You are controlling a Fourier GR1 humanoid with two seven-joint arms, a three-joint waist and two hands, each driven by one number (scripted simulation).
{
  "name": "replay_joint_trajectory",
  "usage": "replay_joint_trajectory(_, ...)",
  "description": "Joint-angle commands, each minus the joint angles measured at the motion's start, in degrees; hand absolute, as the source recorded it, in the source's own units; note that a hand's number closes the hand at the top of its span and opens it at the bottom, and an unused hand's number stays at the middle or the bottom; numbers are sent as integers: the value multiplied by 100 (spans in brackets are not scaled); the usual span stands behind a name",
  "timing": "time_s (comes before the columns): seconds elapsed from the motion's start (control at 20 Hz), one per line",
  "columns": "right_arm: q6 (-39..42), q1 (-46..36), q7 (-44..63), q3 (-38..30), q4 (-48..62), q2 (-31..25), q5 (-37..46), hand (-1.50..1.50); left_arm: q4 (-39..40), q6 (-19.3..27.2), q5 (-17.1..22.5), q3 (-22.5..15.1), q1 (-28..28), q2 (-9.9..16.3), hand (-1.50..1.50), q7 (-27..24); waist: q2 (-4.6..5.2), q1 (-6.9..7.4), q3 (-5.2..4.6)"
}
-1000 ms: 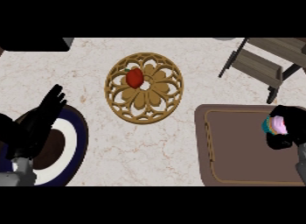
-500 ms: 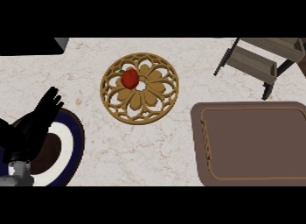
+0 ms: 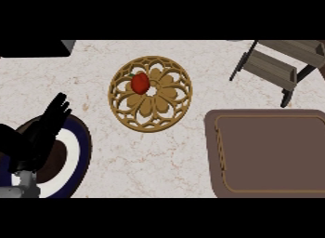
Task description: Pick the cupcake from the tray and place it in the tiered basket
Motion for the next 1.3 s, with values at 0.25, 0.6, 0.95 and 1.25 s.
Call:
replay_joint_trajectory(0.25, 1182, -1032, 625, -387, -191, -622, -1132, 150, 16, -176, -47, 81, -203, 46, 0, 26, 32, 159, -11)
replay_joint_trajectory(0.6, 1395, -2384, 1654, 618, -390, -832, -1455, 150, 151, -22, -313, -139, -494, -246, 0, 66, 65, 277, -13)
replay_joint_trajectory(0.95, 1067, -3853, 3375, 1847, -935, -263, -1438, 150, 263, -364, -151, 130, -363, -9, 0, -37, 73, 370, -24)
replay_joint_trajectory(1.25, 666, -4807, 3696, 2552, -318, 590, -817, 150, -298, -245, -193, -51, -89, -214, 0, 268, 60, 383, -16)
